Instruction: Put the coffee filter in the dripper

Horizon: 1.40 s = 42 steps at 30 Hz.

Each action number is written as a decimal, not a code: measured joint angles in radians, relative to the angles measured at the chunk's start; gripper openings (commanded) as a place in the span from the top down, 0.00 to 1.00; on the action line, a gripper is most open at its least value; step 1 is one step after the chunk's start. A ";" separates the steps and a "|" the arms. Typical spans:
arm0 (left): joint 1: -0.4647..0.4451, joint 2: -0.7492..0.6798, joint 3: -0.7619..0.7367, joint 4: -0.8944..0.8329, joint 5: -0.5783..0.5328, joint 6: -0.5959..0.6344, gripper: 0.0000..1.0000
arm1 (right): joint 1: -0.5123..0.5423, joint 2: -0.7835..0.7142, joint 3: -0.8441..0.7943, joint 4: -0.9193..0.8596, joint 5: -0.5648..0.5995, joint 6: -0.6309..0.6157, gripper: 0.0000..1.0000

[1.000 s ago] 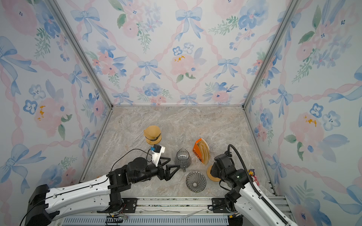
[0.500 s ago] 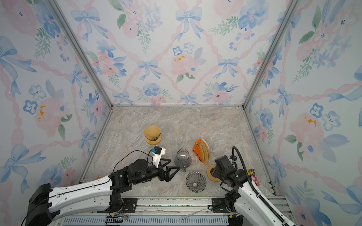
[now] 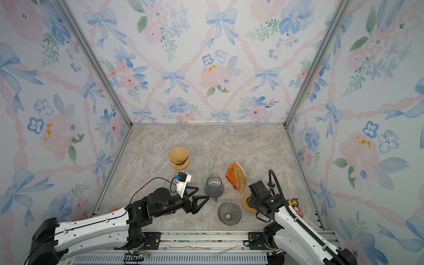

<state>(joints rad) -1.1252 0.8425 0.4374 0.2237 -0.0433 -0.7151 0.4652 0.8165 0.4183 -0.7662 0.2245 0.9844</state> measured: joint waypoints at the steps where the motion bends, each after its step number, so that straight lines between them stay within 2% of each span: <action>1: 0.000 -0.005 -0.003 0.000 -0.001 0.000 0.02 | 0.000 0.009 0.000 0.006 -0.003 0.000 0.24; 14: 0.000 -0.006 -0.013 0.015 -0.002 0.000 0.02 | 0.035 0.138 0.000 0.106 -0.016 0.000 0.26; 21: 0.001 0.005 -0.014 0.016 -0.002 0.000 0.02 | 0.062 0.160 0.015 0.117 -0.002 -0.015 0.41; 31: 0.001 0.005 -0.014 0.023 -0.002 -0.001 0.02 | 0.067 0.131 0.065 0.100 0.051 -0.069 0.68; 42: 0.001 0.005 -0.022 0.027 -0.002 -0.004 0.02 | 0.067 0.068 0.115 0.038 0.114 -0.119 0.80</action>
<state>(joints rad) -1.1244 0.8474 0.4152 0.2512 -0.0448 -0.7189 0.5323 0.8845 0.5331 -0.7280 0.3386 0.8654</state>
